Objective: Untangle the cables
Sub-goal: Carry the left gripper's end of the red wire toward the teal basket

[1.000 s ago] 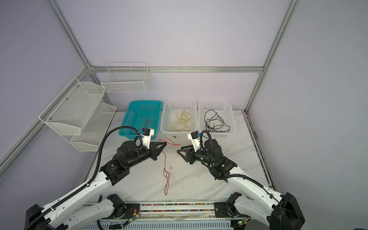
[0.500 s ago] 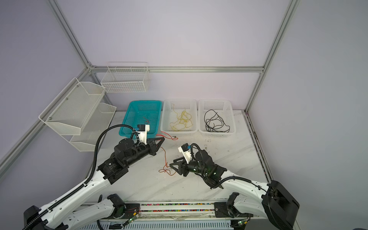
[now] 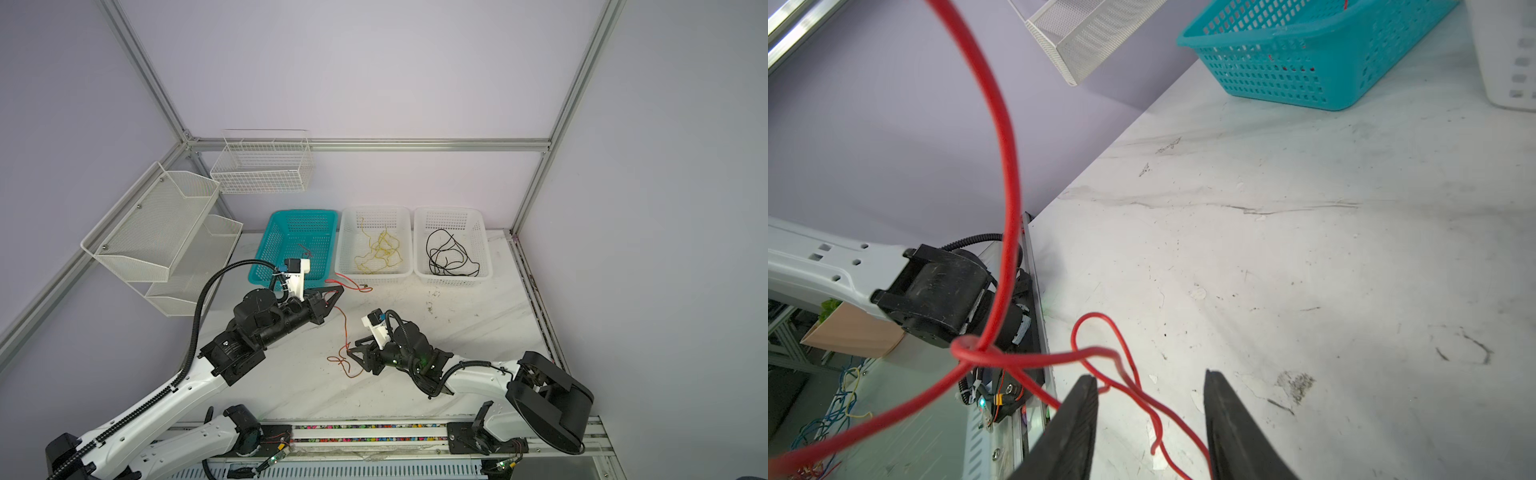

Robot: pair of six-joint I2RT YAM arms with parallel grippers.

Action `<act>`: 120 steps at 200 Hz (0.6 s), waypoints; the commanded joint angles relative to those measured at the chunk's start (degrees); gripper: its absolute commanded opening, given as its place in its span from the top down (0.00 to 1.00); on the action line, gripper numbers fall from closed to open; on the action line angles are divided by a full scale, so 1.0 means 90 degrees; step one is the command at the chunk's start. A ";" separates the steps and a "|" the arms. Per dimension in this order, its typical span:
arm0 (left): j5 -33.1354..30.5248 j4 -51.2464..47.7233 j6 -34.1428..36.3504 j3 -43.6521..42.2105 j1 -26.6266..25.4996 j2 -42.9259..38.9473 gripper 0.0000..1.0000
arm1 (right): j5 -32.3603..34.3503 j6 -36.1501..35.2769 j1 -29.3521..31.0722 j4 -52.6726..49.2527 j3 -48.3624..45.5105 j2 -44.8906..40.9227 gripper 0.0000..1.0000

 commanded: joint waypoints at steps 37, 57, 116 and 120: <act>0.0348 0.0460 -0.0200 0.0675 0.0030 -0.0149 1.00 | 0.0394 -0.0057 0.0358 0.0961 0.0144 0.0718 0.58; 0.0336 0.0449 -0.0200 0.0666 0.0030 -0.0204 1.00 | 0.0389 -0.0033 0.0359 0.1125 0.0142 0.0826 0.66; -0.0321 -0.0107 0.0475 0.0687 0.0060 -0.0451 1.00 | 0.0341 -0.0103 0.0359 0.0928 0.0131 0.0572 1.00; -0.0408 -0.0215 0.0545 0.0722 0.0072 -0.0454 1.00 | 0.0336 -0.0111 0.0359 0.0885 0.0129 0.0516 1.00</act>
